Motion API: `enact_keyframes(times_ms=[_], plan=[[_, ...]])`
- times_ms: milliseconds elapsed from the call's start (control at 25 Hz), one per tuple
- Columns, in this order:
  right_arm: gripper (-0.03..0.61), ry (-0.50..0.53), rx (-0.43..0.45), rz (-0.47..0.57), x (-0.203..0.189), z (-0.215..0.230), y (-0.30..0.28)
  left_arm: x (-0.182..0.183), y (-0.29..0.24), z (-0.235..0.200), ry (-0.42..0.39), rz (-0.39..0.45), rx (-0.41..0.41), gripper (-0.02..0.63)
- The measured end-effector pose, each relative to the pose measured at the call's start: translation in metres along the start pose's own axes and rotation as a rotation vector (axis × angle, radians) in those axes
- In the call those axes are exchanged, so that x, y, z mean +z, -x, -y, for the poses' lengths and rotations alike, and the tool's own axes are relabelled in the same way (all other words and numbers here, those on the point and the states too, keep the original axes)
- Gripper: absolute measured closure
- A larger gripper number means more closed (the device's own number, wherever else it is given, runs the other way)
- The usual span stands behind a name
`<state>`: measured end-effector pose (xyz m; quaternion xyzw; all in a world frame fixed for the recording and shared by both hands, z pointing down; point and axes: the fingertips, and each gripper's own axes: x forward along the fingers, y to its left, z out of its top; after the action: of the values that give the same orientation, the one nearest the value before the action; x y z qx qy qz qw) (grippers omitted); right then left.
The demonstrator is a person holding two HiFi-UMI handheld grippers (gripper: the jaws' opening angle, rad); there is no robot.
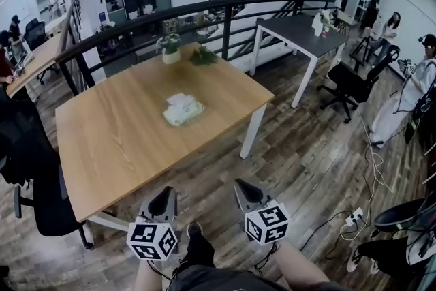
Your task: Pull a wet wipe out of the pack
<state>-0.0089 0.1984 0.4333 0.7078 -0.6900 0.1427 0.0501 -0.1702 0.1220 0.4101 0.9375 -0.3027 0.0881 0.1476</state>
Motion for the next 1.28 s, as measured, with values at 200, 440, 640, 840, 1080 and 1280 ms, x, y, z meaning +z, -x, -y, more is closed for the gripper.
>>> enact_keyframes(times_ms=[200,440,640,840,1080,1280], plan=[[0.554,0.016,0.033,-0.002,0.013,0.009,-0.053,0.018,-0.044,-0.028,-0.001,0.009,-0.009,0.581],[0.552,0.008,0.03,-0.021,0.031,0.022,-0.113,0.031,-0.096,-0.061,0.011,-0.023,-0.037,0.581],[0.552,-0.002,0.03,-0.033,0.044,0.03,-0.155,0.05,-0.134,-0.085,0.004,-0.025,-0.054,0.581],[0.552,0.007,0.026,-0.046,0.062,0.034,-0.19,0.062,-0.159,-0.104,0.005,-0.043,-0.08,0.581],[0.553,0.019,0.006,-0.057,0.076,0.042,-0.228,0.073,-0.192,-0.129,0.015,-0.047,-0.111,0.581],[0.552,0.015,-0.026,-0.076,0.08,0.048,-0.248,0.078,-0.212,-0.139,0.004,-0.062,-0.152,0.581]])
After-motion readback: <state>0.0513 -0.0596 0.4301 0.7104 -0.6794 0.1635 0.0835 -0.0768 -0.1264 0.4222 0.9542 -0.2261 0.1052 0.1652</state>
